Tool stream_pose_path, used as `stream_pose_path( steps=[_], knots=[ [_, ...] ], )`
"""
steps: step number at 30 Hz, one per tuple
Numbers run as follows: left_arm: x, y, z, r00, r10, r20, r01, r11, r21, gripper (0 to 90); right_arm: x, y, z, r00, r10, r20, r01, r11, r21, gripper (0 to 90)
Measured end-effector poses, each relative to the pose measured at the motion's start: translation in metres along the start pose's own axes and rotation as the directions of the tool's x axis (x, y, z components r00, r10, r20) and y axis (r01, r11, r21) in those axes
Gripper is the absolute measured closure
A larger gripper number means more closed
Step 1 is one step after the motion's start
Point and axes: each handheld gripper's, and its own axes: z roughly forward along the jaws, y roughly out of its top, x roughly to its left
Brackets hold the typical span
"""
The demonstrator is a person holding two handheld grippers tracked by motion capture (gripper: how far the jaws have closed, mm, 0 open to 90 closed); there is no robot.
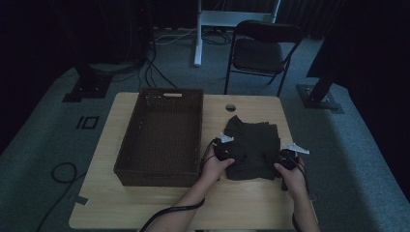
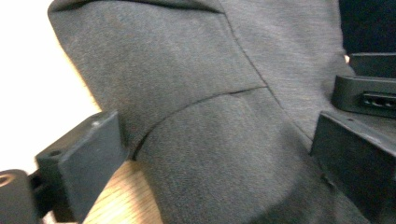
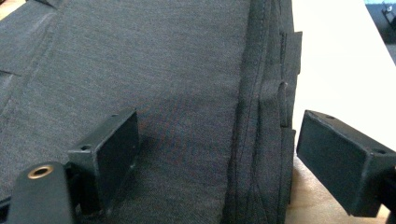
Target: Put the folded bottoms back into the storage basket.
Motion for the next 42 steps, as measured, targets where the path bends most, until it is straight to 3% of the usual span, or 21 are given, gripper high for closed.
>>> stream_pose_path(
  steps=[4, 6, 8, 13, 16, 18, 19, 20, 21, 23, 25, 26, 29, 32, 34, 39, 42],
  knots=[
    [-0.003, 0.001, 0.003, 0.9999, -0.007, 0.015, 0.007, 1.0, 0.0, 2.9, -0.002, -0.001, 0.002, 0.9994, 0.032, -0.015, -0.032, 0.999, 0.004, 12.9],
    [-0.003, 0.002, 0.005, 0.9997, -0.009, 0.024, 0.009, 0.9999, 0.011, 2.9, -0.003, -0.002, 0.004, 0.997, 0.071, -0.031, -0.071, 0.997, 0.006, 13.7],
    [-0.002, 0.002, 0.005, 0.9996, -0.008, 0.027, 0.007, 0.9999, 0.014, 3.1, -0.004, -0.002, 0.004, 0.9964, 0.073, -0.042, -0.073, 0.997, 0.004, 14.8],
    [-0.002, 0.002, 0.006, 0.9996, -0.007, 0.027, 0.007, 0.9998, 0.017, 4.8, -0.004, -0.002, 0.004, 0.9953, 0.068, -0.069, -0.068, 0.998, 0.002, 25.9],
    [-0.004, 0.003, 0.006, 0.9998, 0.006, 0.021, -0.006, 0.9998, 0.018, 8.7, -0.003, -0.003, 0.004, 0.9871, 0.122, -0.104, -0.124, 0.992, -0.012, 44.0],
    [-0.005, 0.003, 0.006, 0.9997, 0.012, 0.021, -0.012, 0.9998, 0.014, 13.6, -0.003, -0.003, 0.004, 0.9838, 0.144, -0.106, -0.147, 0.989, -0.012, 47.5],
    [-0.006, 0.002, 0.006, 0.9995, 0.012, 0.028, -0.012, 0.9999, 0.005, 23.3, 0.0, -0.003, 0.005, 0.9856, 0.135, -0.101, -0.137, 0.991, -0.009, 53.5],
    [-0.006, 0.002, 0.006, 0.9995, 0.012, 0.028, -0.012, 0.9999, 0.005, 32.5, 0.0, -0.003, 0.005, 0.9856, 0.135, -0.101, -0.137, 0.991, -0.009, 53.5],
    [-0.007, 0.001, 0.006, 0.9994, 0.011, 0.034, -0.011, 0.9999, -0.001, 38.3, 0.004, -0.002, 0.004, 0.9903, 0.101, -0.095, -0.103, 0.995, -0.016, 61.3],
    [-0.01, 0.0, 0.004, 0.999, 0.033, 0.028, -0.033, 0.9992, -0.022, 51.6, 0.007, -0.002, 0.002, 0.994, 0.07, -0.084, -0.072, 0.997, -0.017, 67.5],
    [-0.01, 0.0, 0.004, 0.9989, 0.039, 0.025, -0.038, 0.9988, -0.031, 59.8, 0.009, -0.001, 0.002, 0.9952, 0.059, -0.079, -0.06, 0.998, -0.014, 68.7],
    [-0.011, 0.001, 0.003, 0.9981, 0.055, 0.026, -0.054, 0.9975, -0.046, 59.8, 0.009, 0.0, 0.001, 0.9956, 0.055, -0.076, -0.056, 0.998, -0.01, 69.4],
    [-0.013, 0.004, -0.002, 0.9951, 0.095, 0.026, -0.093, 0.9944, -0.05, 69.3, 0.009, 0.003, -0.002, 0.9929, 0.09, -0.077, -0.09, 0.996, 0.013, 71.1],
    [-0.014, 0.01, -0.005, 0.9956, 0.081, 0.047, -0.079, 0.9959, -0.043, 70.9, 0.008, 0.004, -0.005, 0.99, 0.112, -0.086, -0.111, 0.994, 0.016, 71.7],
    [-0.016, 0.014, -0.008, 0.9948, 0.093, 0.043, -0.09, 0.9943, -0.057, 71.3, 0.008, 0.007, -0.009, 0.9857, 0.141, -0.092, -0.14, 0.99, 0.011, 72.0],
    [-0.021, 0.021, -0.014, 0.9943, 0.092, 0.055, -0.086, 0.9919, -0.093, 71.5, 0.007, 0.011, -0.015, 0.9849, 0.138, -0.105, -0.139, 0.99, 0.002, 72.1],
    [-0.023, 0.028, -0.02, 0.9949, 0.081, 0.061, -0.074, 0.9906, -0.115, 71.5, 0.007, 0.017, -0.024, 0.9817, 0.152, -0.115, -0.157, 0.987, -0.033, 72.2]
  ],
)
